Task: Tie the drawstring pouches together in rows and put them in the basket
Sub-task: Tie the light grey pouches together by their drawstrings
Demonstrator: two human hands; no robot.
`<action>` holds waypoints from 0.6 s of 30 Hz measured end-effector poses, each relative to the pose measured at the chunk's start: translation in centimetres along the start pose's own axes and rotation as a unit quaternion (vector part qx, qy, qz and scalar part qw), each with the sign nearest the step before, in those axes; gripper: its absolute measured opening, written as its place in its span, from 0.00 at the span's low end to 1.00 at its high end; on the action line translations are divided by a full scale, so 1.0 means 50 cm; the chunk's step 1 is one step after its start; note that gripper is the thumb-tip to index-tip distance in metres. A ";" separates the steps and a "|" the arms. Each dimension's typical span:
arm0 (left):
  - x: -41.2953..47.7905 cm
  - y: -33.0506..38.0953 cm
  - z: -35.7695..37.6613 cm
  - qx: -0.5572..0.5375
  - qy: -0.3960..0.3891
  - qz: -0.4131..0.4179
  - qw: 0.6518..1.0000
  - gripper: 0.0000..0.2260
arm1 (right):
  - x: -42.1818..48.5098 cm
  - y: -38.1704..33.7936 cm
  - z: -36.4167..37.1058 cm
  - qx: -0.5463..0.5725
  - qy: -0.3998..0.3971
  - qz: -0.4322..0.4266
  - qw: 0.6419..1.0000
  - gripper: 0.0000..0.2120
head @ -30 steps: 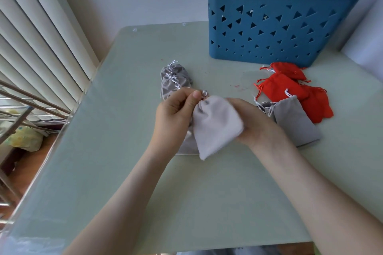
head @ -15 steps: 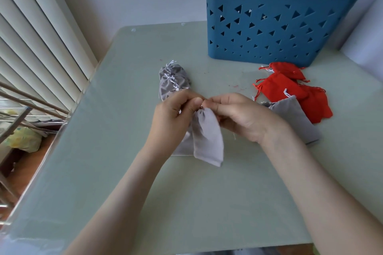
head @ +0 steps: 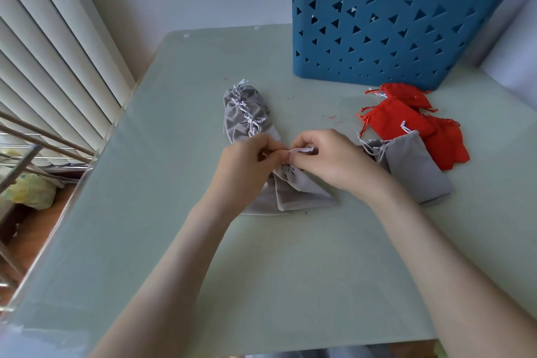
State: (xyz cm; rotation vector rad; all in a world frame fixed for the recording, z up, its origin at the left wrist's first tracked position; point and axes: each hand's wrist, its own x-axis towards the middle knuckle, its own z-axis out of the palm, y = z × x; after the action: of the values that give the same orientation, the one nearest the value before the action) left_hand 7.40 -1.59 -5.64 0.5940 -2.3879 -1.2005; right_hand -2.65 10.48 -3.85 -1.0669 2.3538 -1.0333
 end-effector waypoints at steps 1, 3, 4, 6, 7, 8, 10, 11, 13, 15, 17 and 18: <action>0.000 0.000 -0.002 0.013 0.002 0.011 1.000 0.01 | 0.001 0.000 0.002 0.003 0.002 0.001 1.000 0.06; -0.003 0.001 -0.003 0.031 0.008 0.033 0.999 0.01 | 0.004 0.002 0.005 0.010 0.006 0.000 1.000 0.06; -0.004 0.001 -0.002 0.035 0.014 0.042 0.998 0.00 | 0.006 0.004 0.006 0.018 0.008 -0.001 1.000 0.06; -0.006 0.005 0.001 0.032 0.034 0.051 0.998 0.01 | 0.008 0.007 0.007 0.051 0.011 -0.007 0.999 0.06; -0.007 0.007 0.002 0.028 0.043 0.052 0.997 0.02 | 0.009 0.009 0.006 0.071 0.012 -0.012 0.997 0.06; -0.007 0.008 0.003 0.025 0.051 0.052 0.997 0.03 | 0.009 0.009 0.006 0.091 0.013 -0.017 0.996 0.07; -0.007 0.008 0.004 0.025 0.065 0.058 0.996 0.02 | 0.008 0.006 0.008 0.121 0.018 -0.029 0.992 0.07; -0.006 0.008 0.005 0.030 0.070 0.062 0.995 0.02 | 0.008 0.006 0.009 0.133 0.022 -0.032 0.990 0.07; -0.005 0.004 0.010 0.048 0.081 0.073 0.993 0.02 | 0.008 0.006 0.014 0.160 0.024 -0.030 0.986 0.07; -0.006 0.000 0.016 0.057 0.100 0.095 0.989 0.01 | 0.008 0.004 0.017 0.201 0.024 -0.035 0.979 0.09; -0.007 -0.003 0.020 0.054 0.124 0.130 0.982 0.01 | 0.008 0.000 0.015 0.244 0.019 -0.052 0.968 0.13; -0.007 -0.004 0.021 0.053 0.131 0.150 0.978 0.01 | 0.006 -0.003 0.013 0.266 0.008 -0.060 0.962 0.15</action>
State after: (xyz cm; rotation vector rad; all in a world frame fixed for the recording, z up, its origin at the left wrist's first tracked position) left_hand 7.19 -0.83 -6.41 0.3779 -2.2274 -0.8156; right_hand -2.42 9.87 -4.18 -0.9900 1.8644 -1.6020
